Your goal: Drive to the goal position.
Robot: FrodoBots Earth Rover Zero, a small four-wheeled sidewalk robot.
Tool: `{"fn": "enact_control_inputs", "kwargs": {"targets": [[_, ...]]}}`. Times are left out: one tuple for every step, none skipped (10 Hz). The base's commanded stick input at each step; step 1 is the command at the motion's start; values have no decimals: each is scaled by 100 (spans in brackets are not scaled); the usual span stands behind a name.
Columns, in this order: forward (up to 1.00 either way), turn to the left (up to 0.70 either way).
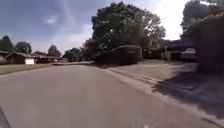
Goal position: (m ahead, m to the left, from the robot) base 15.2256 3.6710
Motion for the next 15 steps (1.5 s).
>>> {"fn": "enact_control_inputs", "kwargs": {"targets": [[70, 3], [70, 3], [70, 3], [70, 3], [70, 3], [70, 3], [70, 3], [70, 3], [70, 3], [70, 3], [70, 12], [70, 25], [70, 18], [70, 8], [70, 17]]}}
